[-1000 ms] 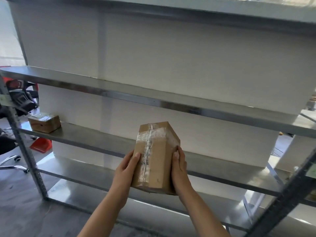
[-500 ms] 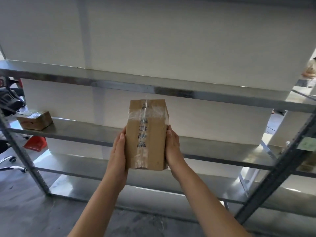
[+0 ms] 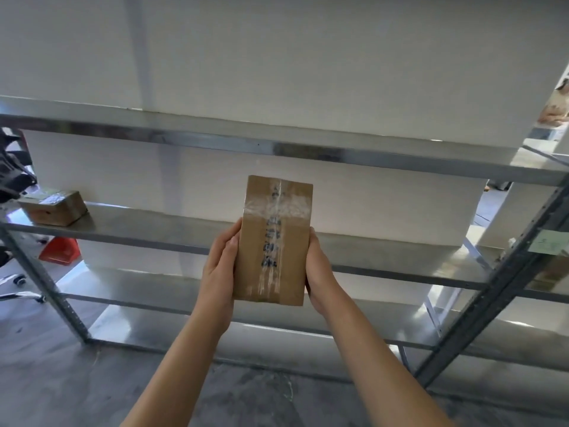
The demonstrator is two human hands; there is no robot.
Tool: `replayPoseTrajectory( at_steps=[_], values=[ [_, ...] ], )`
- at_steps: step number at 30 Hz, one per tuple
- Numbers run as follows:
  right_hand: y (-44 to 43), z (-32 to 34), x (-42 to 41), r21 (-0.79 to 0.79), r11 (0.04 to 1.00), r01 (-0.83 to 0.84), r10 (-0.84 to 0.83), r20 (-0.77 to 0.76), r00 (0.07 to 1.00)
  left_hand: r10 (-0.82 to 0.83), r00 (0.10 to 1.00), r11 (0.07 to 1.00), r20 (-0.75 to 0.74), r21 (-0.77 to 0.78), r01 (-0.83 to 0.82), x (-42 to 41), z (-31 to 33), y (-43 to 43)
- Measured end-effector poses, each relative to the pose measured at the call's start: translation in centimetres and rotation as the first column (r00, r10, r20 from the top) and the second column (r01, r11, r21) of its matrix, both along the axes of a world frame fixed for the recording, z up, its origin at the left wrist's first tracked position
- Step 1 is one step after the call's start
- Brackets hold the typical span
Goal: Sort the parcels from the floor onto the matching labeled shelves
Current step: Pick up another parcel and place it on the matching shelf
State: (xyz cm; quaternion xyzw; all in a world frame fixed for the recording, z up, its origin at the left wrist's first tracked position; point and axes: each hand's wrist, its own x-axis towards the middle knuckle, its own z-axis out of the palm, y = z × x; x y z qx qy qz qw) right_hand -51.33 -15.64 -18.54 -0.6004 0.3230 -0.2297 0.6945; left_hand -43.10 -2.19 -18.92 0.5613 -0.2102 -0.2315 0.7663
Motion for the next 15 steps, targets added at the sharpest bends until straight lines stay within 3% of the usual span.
replayPoseTrajectory(
  at_steps=[6, 15],
  values=[
    [-0.4, 0.1, -1.1, -0.077, 0.997, -0.006, 0.007, 0.017, 1.000, 0.029, 0.997, 0.998, -0.074, 0.054, -0.025, -0.2, -0.1, -0.9],
    [-1.7, -0.1, -1.9, -0.145, 0.988, 0.049, -0.063, -0.093, 0.994, -0.007, 0.997, 0.993, -0.080, 0.114, 0.016, -0.7, -0.8, -1.7]
  ],
)
